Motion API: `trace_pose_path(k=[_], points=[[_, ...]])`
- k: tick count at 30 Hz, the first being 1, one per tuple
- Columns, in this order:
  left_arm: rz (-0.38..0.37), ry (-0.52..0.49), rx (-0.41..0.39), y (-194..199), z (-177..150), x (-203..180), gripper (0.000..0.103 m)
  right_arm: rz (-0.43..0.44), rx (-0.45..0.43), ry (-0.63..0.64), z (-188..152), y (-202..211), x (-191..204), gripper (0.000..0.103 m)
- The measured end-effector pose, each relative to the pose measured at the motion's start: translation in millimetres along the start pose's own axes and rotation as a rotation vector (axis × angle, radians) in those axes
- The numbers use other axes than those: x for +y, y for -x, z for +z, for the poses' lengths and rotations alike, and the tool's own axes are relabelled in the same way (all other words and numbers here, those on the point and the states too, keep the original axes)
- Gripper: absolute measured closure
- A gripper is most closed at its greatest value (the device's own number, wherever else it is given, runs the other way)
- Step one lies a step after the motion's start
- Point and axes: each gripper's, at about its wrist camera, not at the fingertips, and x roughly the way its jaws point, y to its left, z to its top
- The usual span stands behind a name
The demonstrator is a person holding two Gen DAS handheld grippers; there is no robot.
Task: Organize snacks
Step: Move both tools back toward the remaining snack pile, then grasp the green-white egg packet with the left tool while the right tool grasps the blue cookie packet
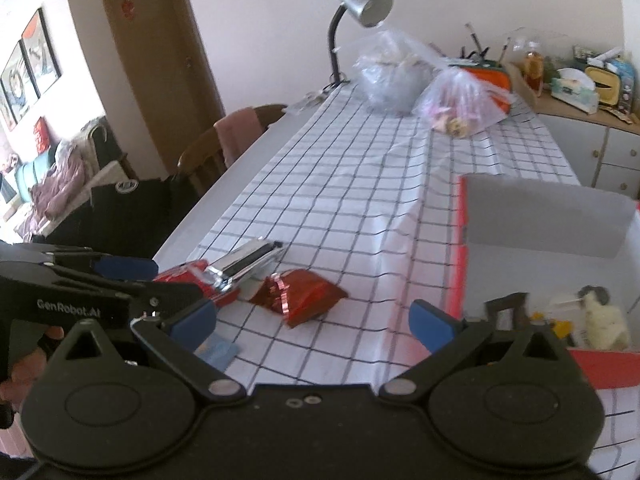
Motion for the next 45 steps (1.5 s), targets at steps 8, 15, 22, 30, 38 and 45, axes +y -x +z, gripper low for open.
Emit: trace_pose_path(k=[8, 15, 22, 30, 38, 45], points=[[0.043, 0.057, 0.040, 6, -22, 59, 0.023, 0.025, 0.062, 0.065, -8, -38, 44, 0.000], [0.095, 0.099, 0.107, -4, -45, 100, 0.023, 0.056, 0.159, 0.169, -23, -83, 81, 0.000], [0.142, 0.150, 0.173, -16, -66, 135, 0.024, 0.078, 0.238, 0.300, -36, -120, 114, 0.002], [0.169, 0.167, 0.214, -31, -75, 159, 0.024, 0.067, 0.291, 0.402, -46, -149, 131, 0.008], [0.145, 0.168, 0.246, -49, -76, 170, 0.036, 0.064, 0.319, 0.490, -46, -178, 140, 0.026], [0.124, 0.151, 0.251, -56, -72, 173, 0.044, 0.093, 0.331, 0.512, -46, -186, 149, 0.041]])
